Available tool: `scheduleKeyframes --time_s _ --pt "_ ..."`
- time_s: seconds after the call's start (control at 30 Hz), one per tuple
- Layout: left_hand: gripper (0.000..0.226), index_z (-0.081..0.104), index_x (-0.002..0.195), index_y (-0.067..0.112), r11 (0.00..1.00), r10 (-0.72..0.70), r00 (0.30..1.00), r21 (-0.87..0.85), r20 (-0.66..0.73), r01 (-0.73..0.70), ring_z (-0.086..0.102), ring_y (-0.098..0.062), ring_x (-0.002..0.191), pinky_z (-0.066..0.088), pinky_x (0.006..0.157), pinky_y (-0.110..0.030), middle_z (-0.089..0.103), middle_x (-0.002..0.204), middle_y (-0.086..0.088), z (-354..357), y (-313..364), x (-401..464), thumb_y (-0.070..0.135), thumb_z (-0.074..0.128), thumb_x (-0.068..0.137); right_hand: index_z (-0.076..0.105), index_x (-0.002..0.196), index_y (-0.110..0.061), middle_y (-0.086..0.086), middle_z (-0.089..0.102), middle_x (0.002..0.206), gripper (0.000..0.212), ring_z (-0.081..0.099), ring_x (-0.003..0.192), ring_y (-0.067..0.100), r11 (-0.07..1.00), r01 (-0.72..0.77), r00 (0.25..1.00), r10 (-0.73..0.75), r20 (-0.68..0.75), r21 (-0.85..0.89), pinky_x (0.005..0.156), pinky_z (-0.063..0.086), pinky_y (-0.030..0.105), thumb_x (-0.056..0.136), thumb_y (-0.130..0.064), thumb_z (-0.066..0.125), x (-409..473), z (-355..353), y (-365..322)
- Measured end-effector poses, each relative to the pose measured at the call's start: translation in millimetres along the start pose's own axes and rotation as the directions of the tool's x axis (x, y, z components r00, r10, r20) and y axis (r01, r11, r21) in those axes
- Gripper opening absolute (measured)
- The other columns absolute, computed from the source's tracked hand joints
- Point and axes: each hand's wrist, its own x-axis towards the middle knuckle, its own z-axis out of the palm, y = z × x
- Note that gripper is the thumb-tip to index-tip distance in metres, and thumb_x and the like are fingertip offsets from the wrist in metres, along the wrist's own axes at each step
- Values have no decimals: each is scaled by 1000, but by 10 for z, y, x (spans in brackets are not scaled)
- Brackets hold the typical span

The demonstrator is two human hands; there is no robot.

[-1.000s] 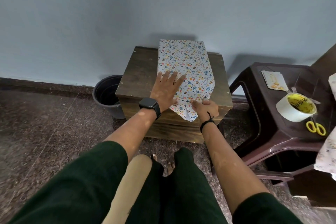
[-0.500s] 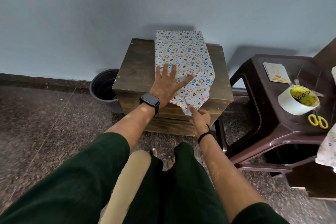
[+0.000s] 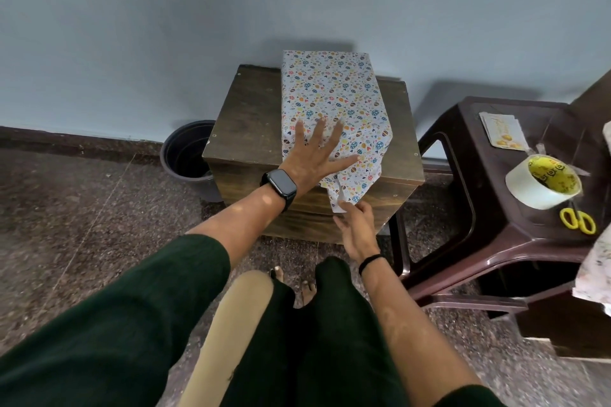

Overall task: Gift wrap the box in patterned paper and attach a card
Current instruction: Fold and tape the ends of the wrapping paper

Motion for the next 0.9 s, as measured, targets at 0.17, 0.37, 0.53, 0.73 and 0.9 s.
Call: scheduleKeyframes --time_s 0.17,0.37,0.53,0.73,0.9 --pt "101 -2 141 39 998 21 994 -63 107 -14 11 -49 130 37 94 -67 1 147 -21 -132 18 16 15 68 73 47 123 -18 5 40 136 39 39 128 29 947 -160 976 110 188 279 110 26 55 85 -18 56 -2 -7 -112" --pt "93 -9 145 40 994 107 966 -9 237 -108 12 -50 133 31 99 -67 -2 151 -22 -207 -43 57 12 59 88 53 104 -6 14 55 115 13 58 102 29 953 -159 979 118 168 258 86 50 44 91 -3 53 -49 71 -175" --pt "105 11 139 37 988 151 986 -6 -67 -151 30 -39 115 49 84 -58 21 136 -15 -133 -154 91 23 81 62 47 117 1 14 54 111 30 62 86 26 946 -143 990 142 25 290 67 58 29 89 10 53 -127 240 -144" --pt "117 -2 139 35 984 174 977 -14 -121 -177 30 -37 117 49 83 -57 22 135 -14 -91 -180 100 21 82 59 46 122 9 18 60 101 31 64 75 22 990 -111 989 118 -87 84 67 57 26 91 11 48 -201 262 -97" --pt "110 0 140 35 985 167 977 -27 -134 -172 30 -37 119 49 84 -57 22 137 -15 -25 -168 101 7 72 61 43 132 4 20 64 107 36 66 69 16 997 11 993 -19 -112 -76 53 55 18 96 -2 48 -281 292 3"
